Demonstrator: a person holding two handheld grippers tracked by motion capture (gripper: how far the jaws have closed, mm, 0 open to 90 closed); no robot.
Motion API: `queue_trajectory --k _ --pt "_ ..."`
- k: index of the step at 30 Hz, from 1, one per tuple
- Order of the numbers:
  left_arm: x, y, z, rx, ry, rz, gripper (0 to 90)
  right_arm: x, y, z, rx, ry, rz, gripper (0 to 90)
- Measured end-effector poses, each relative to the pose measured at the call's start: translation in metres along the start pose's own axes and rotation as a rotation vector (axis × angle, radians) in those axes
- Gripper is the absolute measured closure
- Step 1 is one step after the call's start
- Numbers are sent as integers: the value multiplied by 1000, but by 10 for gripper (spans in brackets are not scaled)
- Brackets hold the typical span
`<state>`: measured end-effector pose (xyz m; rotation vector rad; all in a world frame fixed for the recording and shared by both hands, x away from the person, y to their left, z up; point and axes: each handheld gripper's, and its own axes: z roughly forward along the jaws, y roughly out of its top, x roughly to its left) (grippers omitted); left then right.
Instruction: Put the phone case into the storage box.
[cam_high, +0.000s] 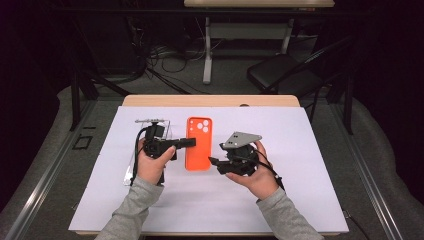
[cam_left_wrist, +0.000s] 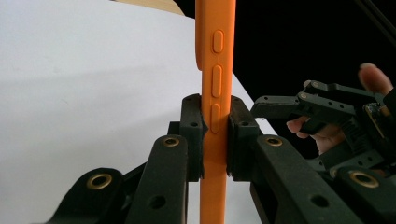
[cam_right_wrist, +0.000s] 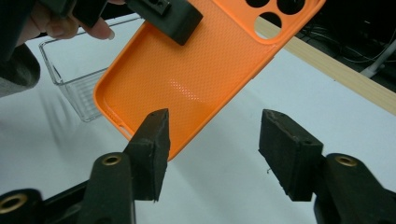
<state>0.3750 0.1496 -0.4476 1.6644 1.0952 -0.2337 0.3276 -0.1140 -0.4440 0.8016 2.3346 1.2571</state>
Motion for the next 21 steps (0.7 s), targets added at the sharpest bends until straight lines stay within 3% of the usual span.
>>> queue_trajectory --k 7,15,21 --pt "0 0 0 -2 5 1 803 -4 -1 -2 -4 25 34 483" --pt "-1 -1 0 -5 0 10 803 -12 -7 -5 -50 11 46 411" --pt "-2 -2 1 -3 -4 14 803 -15 -9 -6 -43 8 83 399"
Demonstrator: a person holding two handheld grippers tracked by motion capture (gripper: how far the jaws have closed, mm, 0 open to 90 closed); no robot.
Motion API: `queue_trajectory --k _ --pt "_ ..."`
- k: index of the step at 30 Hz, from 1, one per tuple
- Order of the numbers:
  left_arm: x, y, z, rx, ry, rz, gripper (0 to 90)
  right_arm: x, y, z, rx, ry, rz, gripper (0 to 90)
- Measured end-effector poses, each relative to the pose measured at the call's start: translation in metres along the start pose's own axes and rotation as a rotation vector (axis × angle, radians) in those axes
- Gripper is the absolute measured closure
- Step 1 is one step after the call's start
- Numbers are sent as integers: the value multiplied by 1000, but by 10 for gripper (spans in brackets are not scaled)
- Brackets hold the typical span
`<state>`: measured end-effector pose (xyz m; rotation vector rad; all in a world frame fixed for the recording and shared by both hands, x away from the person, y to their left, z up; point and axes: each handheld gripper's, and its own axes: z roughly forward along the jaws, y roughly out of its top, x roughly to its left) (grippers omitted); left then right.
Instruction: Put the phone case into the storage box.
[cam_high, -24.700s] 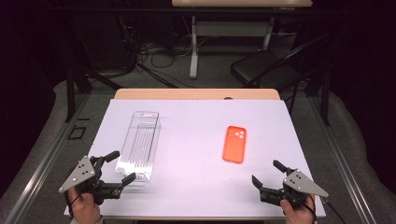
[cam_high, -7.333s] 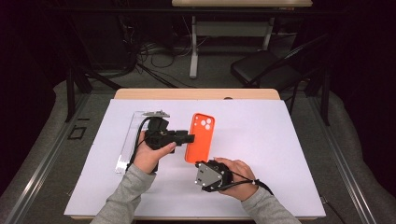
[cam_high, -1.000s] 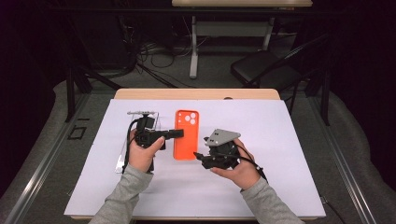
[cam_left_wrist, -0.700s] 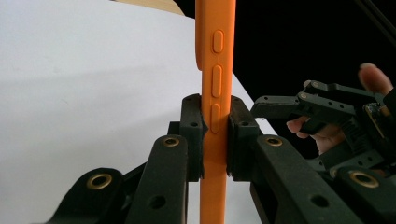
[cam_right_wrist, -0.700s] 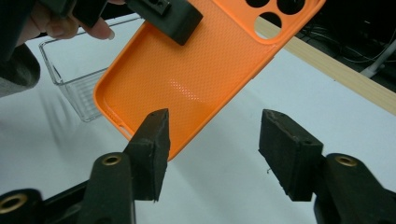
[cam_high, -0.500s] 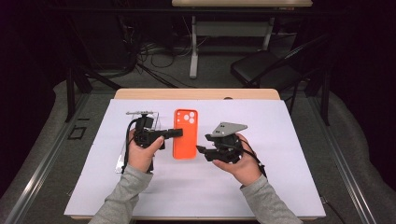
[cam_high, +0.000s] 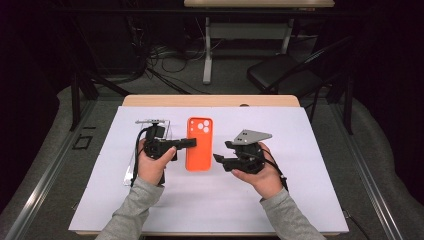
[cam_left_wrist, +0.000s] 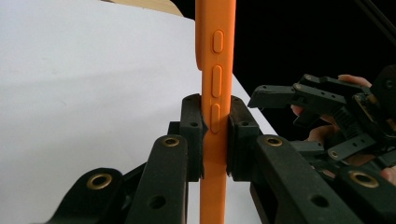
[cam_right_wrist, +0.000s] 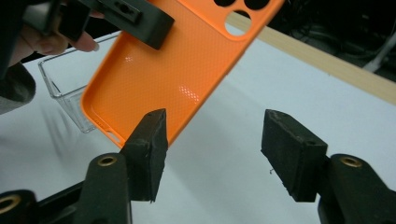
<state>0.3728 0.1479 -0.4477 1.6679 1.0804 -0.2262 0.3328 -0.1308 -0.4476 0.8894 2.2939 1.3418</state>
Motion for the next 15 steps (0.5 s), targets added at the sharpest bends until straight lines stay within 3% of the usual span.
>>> queue_trajectory --k 4,7,12,15 --pt "-1 -1 1 -1 -6 4 803 -3 -3 2 7 -1 21 336" --pt "-2 -1 1 -3 -8 3 803 -9 -5 3 15 35 68 329" --pt "-2 -2 2 0 -12 13 803 -10 -6 2 11 -1 89 304" --pt "-3 -2 3 3 -15 15 803 -14 -9 1 -16 24 156 304"
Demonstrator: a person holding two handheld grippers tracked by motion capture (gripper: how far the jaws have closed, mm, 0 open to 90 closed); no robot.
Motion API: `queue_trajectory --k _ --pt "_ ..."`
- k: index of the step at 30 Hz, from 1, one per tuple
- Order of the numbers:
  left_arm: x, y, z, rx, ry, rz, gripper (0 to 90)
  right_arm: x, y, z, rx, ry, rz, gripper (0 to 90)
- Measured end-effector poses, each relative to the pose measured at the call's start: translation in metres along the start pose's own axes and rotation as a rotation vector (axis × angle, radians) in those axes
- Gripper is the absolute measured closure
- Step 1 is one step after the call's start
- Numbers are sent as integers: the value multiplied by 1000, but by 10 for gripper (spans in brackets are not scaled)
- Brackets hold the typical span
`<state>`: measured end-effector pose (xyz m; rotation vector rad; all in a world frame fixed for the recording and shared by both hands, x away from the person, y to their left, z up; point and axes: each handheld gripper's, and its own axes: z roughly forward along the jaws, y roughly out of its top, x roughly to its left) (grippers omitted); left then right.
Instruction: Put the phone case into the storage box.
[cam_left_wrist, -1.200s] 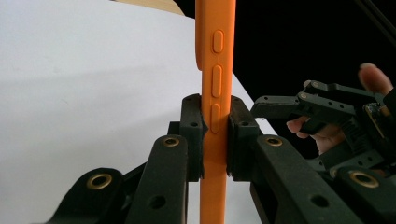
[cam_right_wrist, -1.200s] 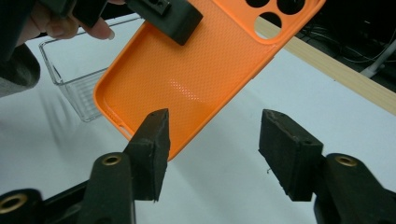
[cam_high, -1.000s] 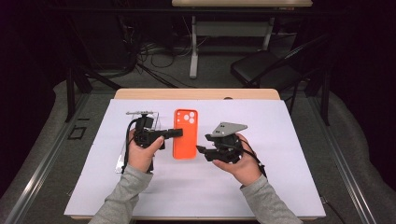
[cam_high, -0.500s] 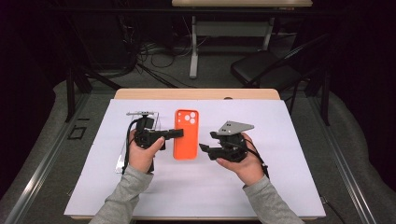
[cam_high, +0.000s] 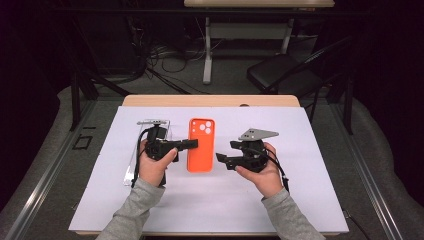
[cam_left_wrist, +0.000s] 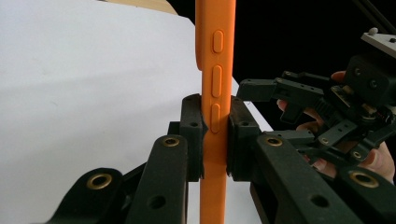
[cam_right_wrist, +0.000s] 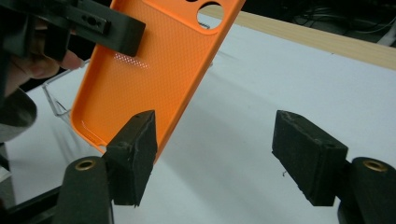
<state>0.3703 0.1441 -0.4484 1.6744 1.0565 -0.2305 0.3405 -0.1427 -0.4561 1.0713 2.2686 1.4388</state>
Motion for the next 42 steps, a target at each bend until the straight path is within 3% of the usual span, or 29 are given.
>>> queue_trajectory --k 3,8,21,26,34,42 --pt "0 -1 1 -1 -5 5 803 -3 -1 -1 0 33 29 268" --pt "-1 -1 1 1 -8 11 803 -4 -2 -1 0 49 42 225" --pt "-3 -4 4 0 -18 16 803 -4 -2 0 -11 48 62 232" --pt "-4 -5 6 7 -33 23 803 -7 -3 -2 -25 104 94 292" --pt "-6 -7 7 5 -43 35 803 -10 -4 -3 -50 127 122 320" --pt "-8 -8 10 16 -57 44 803 -13 -4 -2 -40 166 158 348"
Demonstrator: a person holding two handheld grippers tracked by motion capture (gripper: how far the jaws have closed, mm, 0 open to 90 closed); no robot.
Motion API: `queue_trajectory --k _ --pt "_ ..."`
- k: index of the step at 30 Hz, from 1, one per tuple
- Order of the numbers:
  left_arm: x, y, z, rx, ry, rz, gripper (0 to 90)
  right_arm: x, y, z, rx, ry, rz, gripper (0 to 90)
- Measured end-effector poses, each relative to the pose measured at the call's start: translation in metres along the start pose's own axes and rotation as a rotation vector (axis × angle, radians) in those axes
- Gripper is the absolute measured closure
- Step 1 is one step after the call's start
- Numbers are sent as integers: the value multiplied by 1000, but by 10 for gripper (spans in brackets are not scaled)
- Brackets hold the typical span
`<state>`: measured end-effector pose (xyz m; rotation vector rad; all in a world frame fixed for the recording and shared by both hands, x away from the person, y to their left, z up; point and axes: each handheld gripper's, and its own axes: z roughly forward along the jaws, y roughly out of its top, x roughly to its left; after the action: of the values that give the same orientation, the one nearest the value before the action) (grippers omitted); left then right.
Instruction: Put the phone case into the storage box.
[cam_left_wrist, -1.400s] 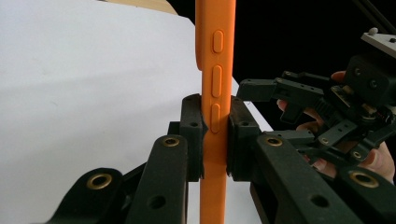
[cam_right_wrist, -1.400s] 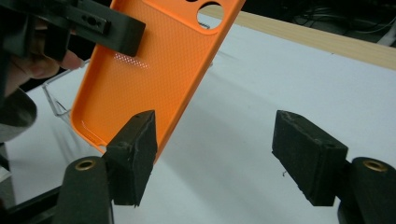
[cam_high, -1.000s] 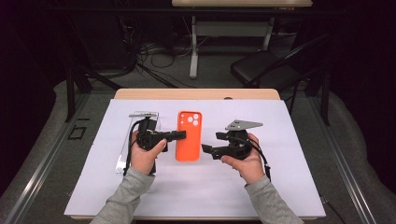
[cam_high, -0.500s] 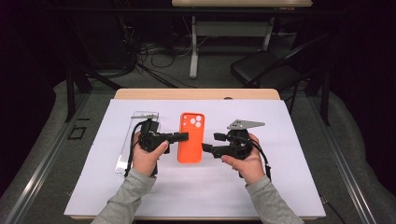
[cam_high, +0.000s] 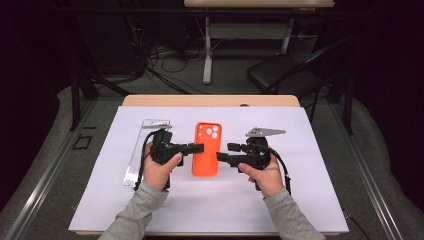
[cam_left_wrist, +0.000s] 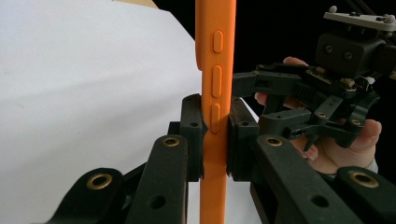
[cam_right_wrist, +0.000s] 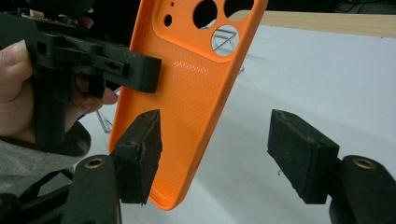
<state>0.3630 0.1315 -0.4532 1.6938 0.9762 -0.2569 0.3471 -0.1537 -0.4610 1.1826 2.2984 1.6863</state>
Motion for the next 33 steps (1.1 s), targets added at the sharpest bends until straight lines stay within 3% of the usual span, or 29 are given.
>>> queue_trajectory --k 11,20,26,33 --pt "-3 -2 1 -1 -9 12 803 0 -2 1 2 -1 10 364" --pt "-4 -3 4 7 -27 15 803 0 -4 3 12 40 23 411" --pt "-5 -5 6 14 -33 14 803 -5 -6 3 0 67 76 513" --pt "-7 -6 9 19 -35 23 803 -6 -5 1 -17 59 73 536"
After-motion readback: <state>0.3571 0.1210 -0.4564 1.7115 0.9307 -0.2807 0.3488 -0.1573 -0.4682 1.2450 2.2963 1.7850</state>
